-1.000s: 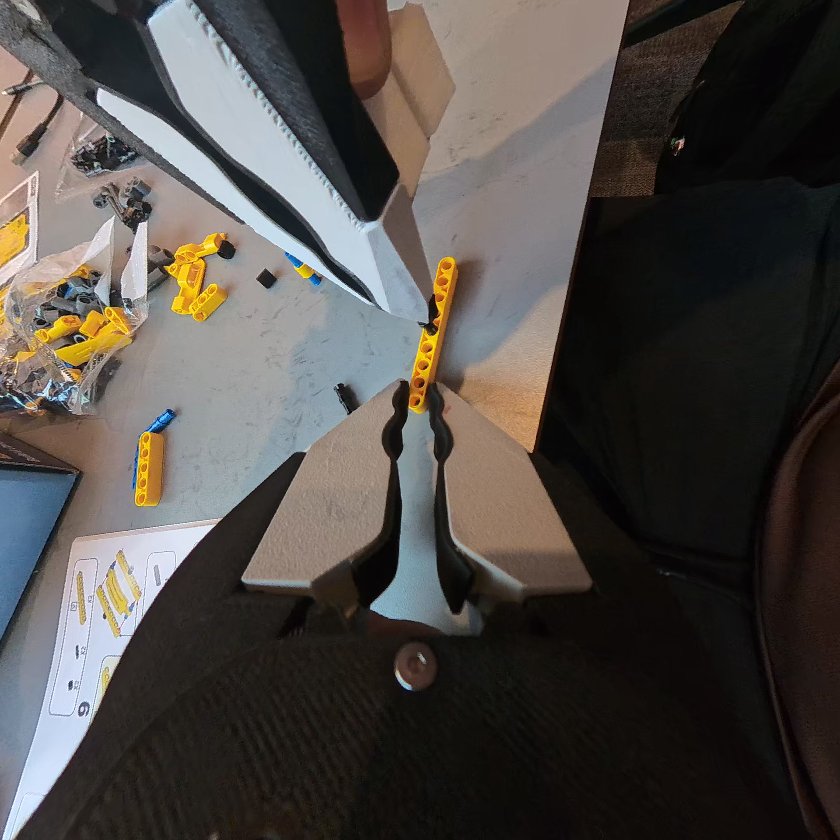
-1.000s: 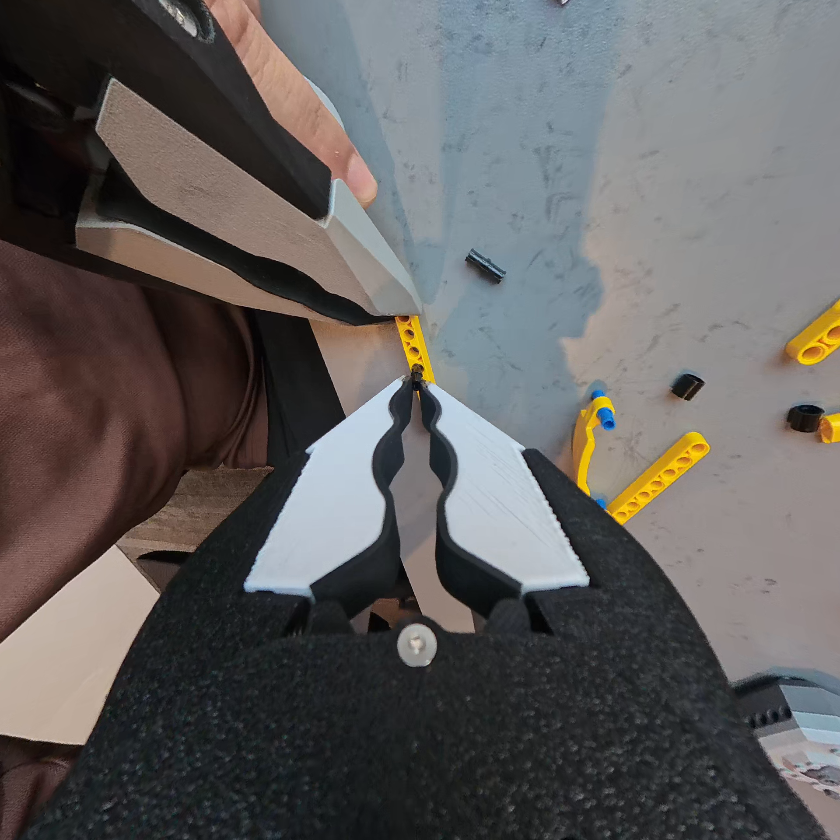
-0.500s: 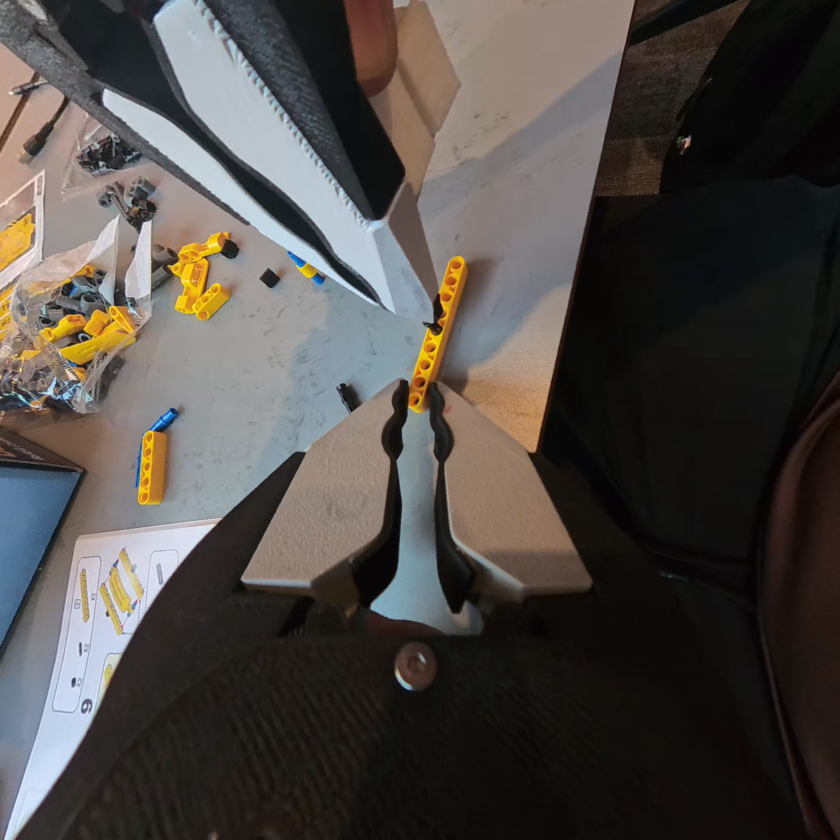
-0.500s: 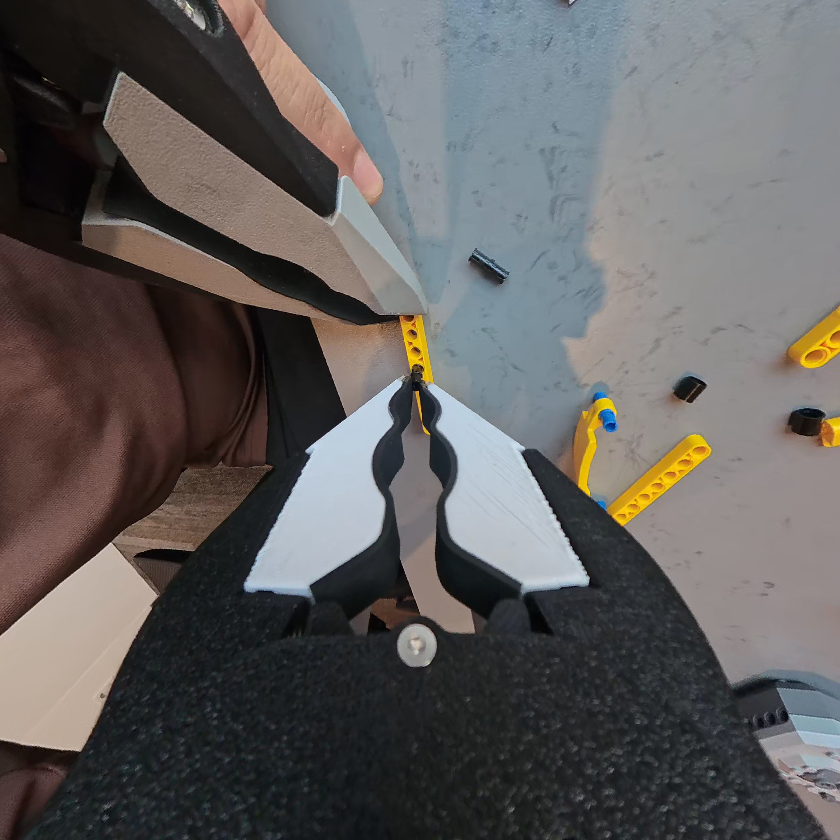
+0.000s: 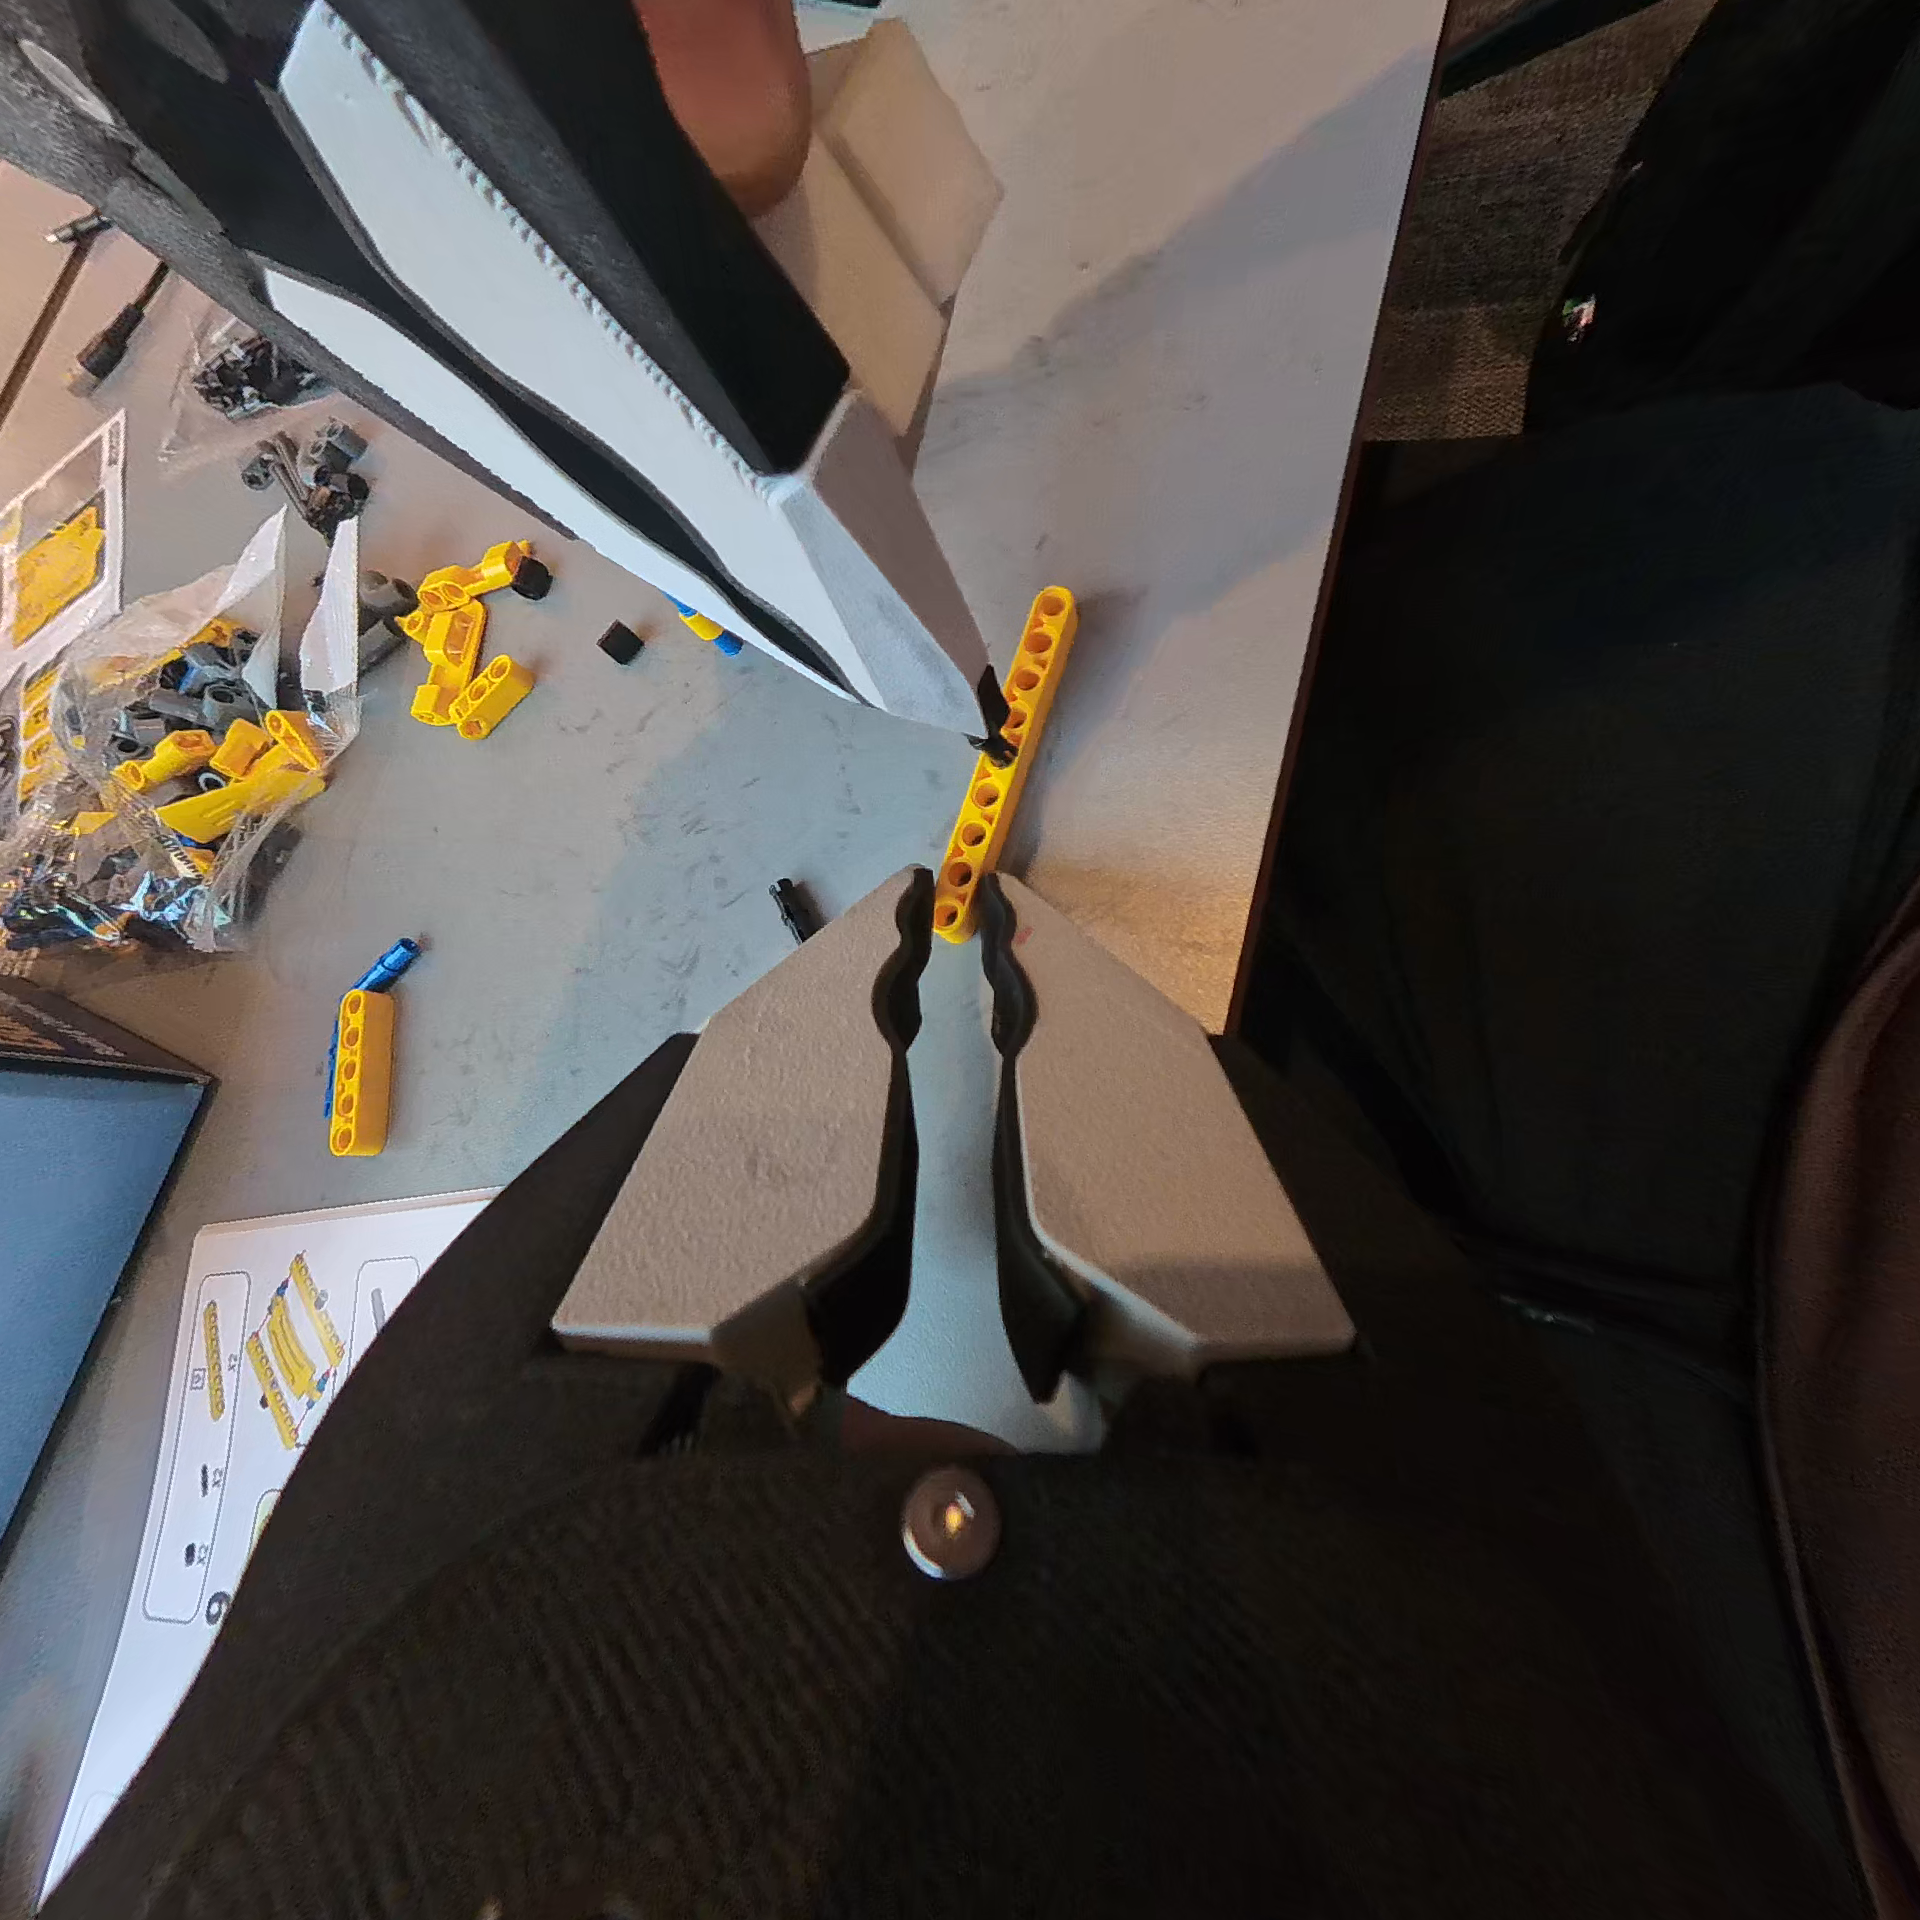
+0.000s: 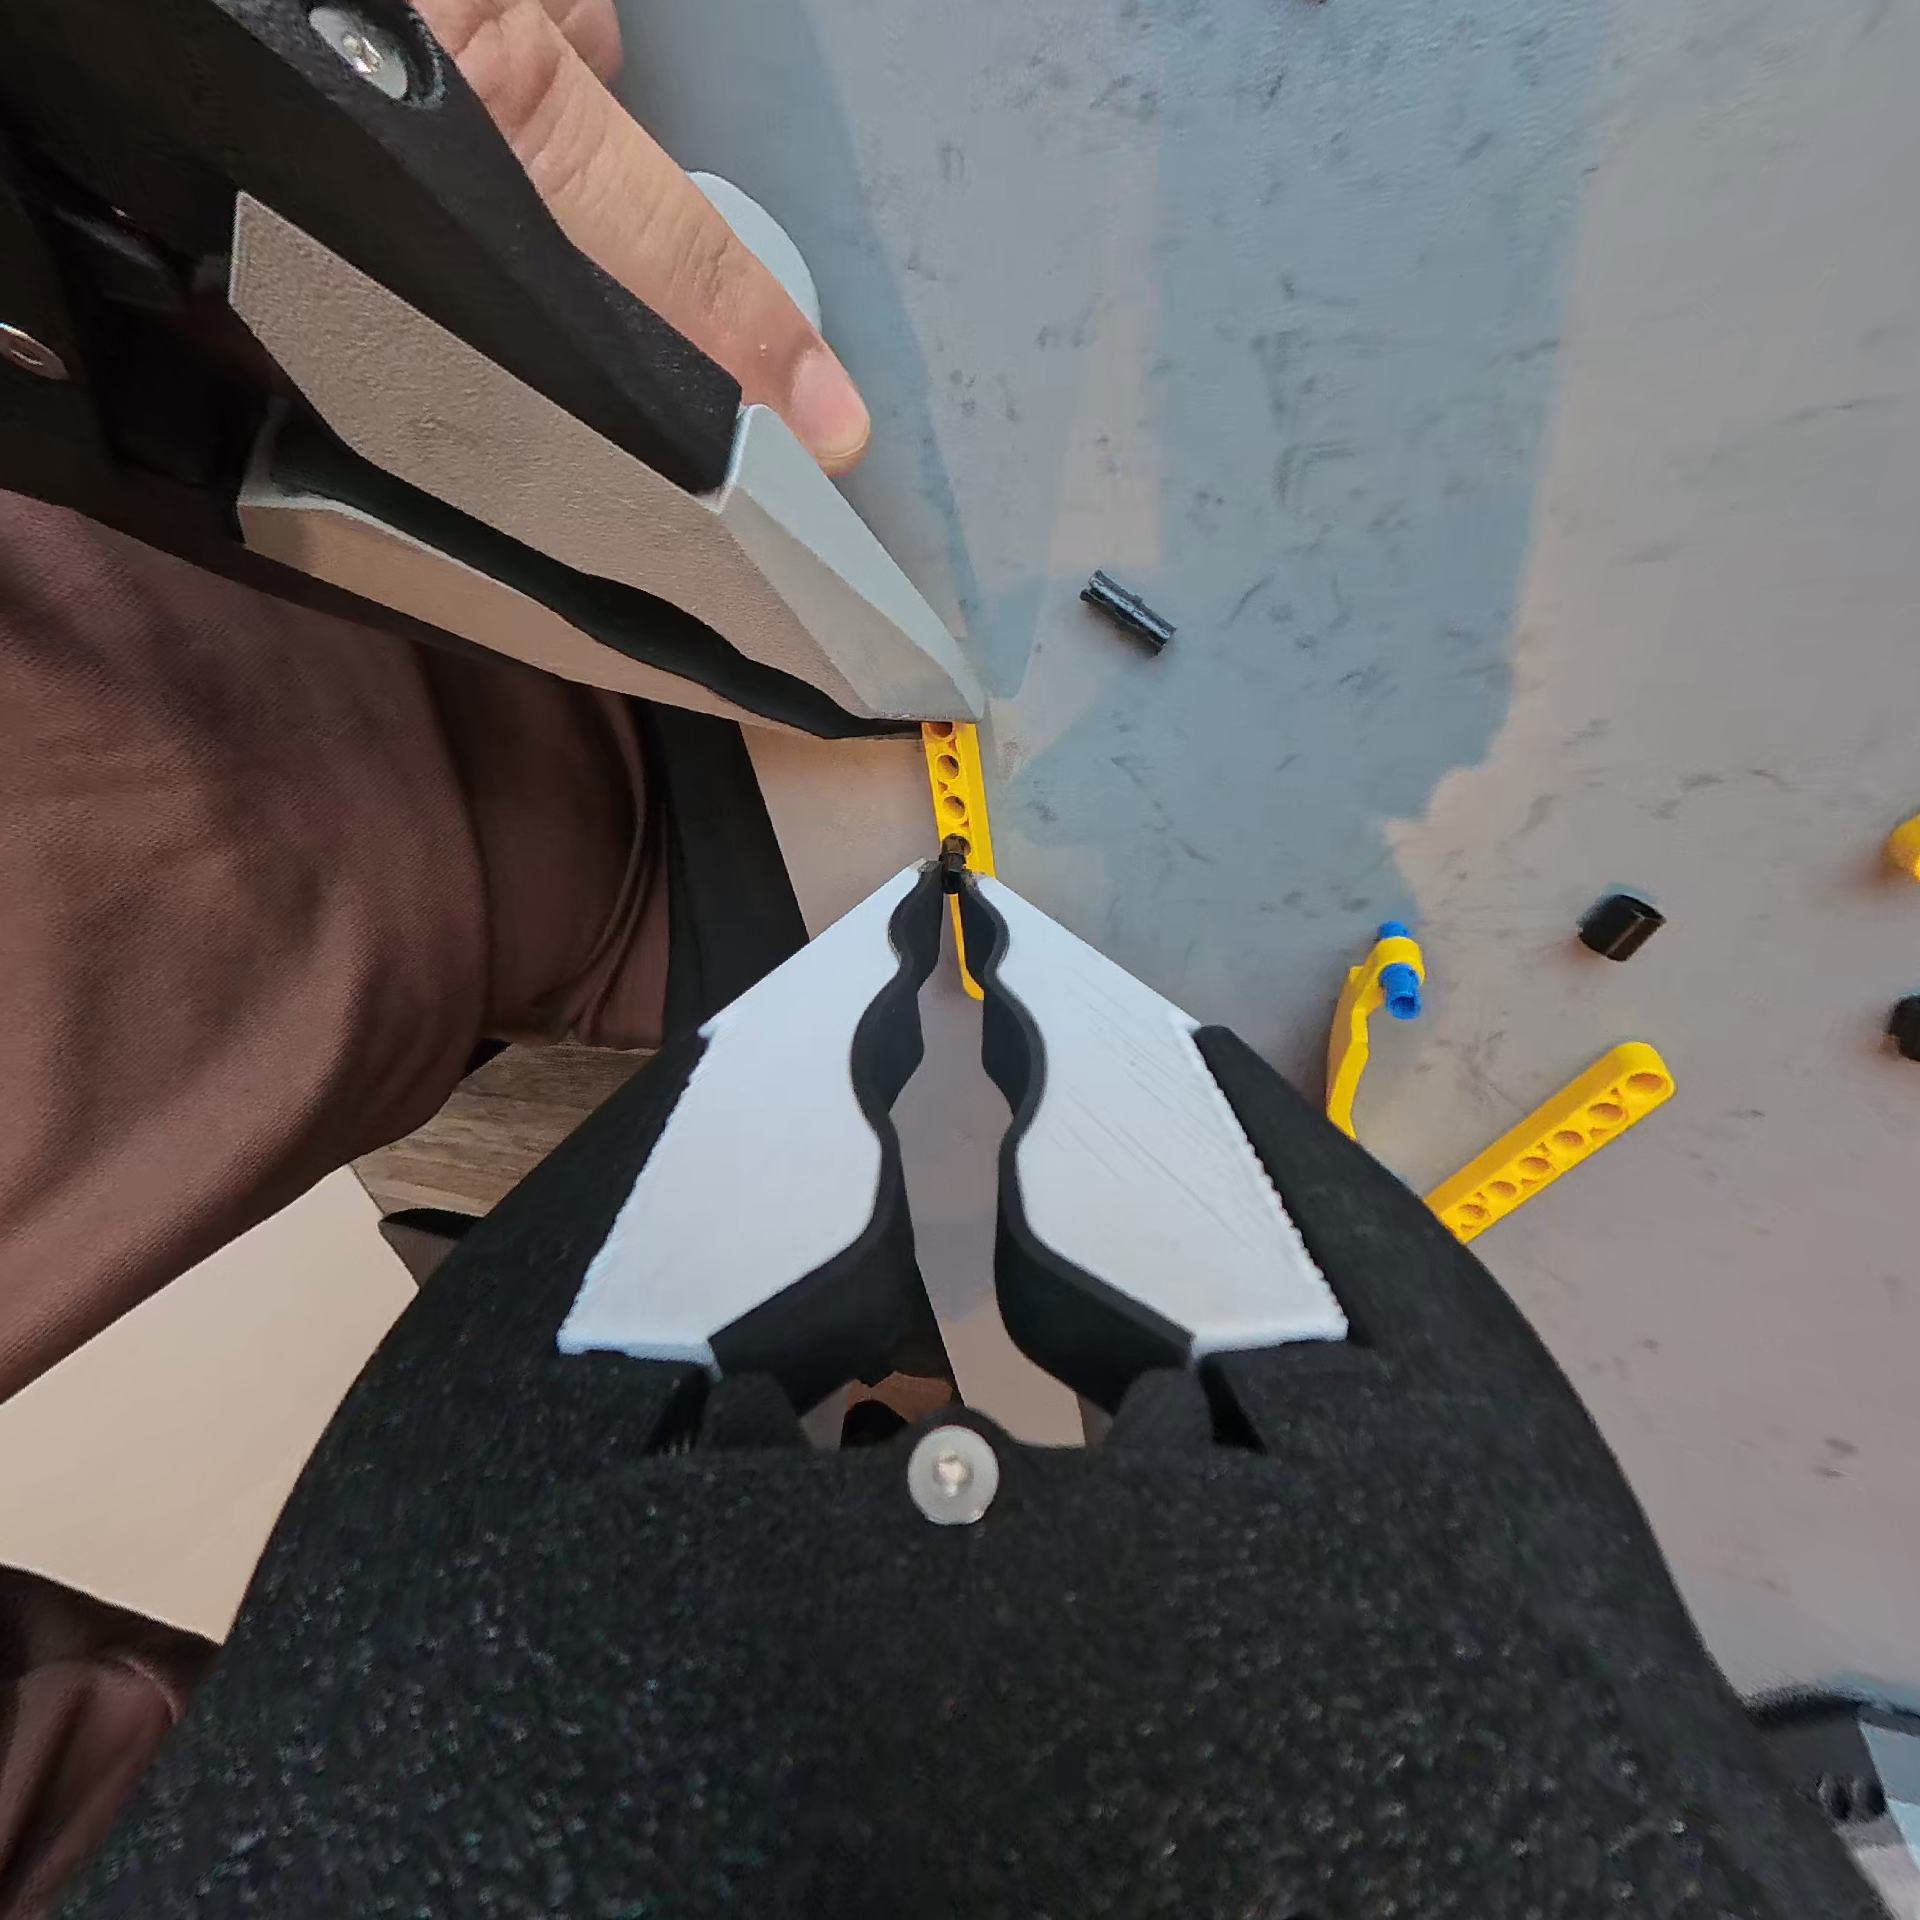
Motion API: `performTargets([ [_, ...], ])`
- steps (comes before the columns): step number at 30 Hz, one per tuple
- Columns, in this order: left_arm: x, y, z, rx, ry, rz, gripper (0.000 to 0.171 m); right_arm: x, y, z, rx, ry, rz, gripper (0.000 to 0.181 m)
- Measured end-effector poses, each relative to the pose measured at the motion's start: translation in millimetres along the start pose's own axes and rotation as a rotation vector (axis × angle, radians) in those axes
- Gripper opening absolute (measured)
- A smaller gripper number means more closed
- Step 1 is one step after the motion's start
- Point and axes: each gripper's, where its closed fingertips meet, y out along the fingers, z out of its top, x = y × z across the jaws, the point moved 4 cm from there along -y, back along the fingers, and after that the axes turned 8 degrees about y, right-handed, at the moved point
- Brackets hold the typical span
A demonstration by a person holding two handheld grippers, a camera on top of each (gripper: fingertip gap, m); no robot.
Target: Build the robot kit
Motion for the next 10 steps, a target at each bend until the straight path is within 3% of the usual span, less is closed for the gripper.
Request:
performTargets([
  [10,-0.2,0.1,-0.2,0.001,-0.008,-0.007,0.006,-6.5,1.0,-1.0,0.035,-0.092,-0.172,0.002],
])
